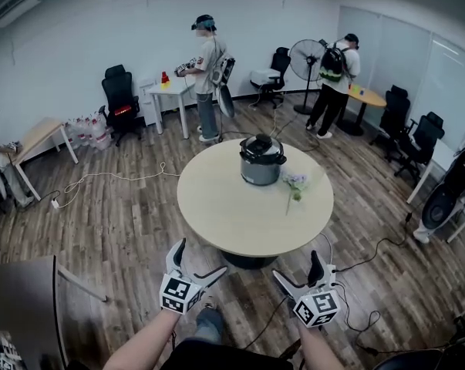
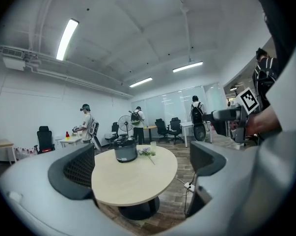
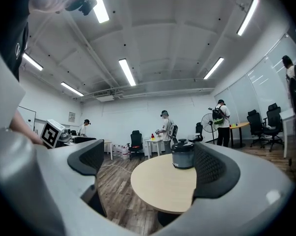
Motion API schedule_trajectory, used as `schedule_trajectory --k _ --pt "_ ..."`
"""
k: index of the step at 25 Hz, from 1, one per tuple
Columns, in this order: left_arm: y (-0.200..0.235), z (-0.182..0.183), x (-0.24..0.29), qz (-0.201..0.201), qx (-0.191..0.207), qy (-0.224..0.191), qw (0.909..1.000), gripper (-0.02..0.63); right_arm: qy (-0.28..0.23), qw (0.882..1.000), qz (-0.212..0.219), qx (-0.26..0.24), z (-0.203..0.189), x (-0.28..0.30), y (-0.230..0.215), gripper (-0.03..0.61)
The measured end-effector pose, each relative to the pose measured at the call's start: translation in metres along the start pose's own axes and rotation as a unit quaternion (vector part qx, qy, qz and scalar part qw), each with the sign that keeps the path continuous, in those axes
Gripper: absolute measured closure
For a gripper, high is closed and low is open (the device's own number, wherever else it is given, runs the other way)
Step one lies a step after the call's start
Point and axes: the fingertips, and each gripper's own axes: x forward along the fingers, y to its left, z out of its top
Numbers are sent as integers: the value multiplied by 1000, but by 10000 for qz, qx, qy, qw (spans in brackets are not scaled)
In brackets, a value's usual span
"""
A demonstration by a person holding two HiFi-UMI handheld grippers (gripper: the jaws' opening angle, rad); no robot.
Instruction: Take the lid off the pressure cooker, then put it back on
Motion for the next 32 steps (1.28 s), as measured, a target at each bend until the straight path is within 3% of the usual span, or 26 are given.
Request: schedule_trajectory --k 4,9,18,25,32 --pt "31 -12 61 -33 -112 -67 9999 26 48 10000 -26 -75 -9 51 -30 11" --pt "93 -39 175 -229 -387 -45 9990 26 310 9994 -95 145 -18 154 -84 11" --pt "201 -72 392 -1270 -596 324 9896 25 867 9932 -666 -390 13 369 -197 11" --pt "229 -128 514 -1597 -634 773 9821 25 1605 9842 -506 -549 -10 468 -257 15" --pt "239 -173 588 -1693 -662 1305 9746 25 2415 9665 -34 -871 -23 539 -297 31"
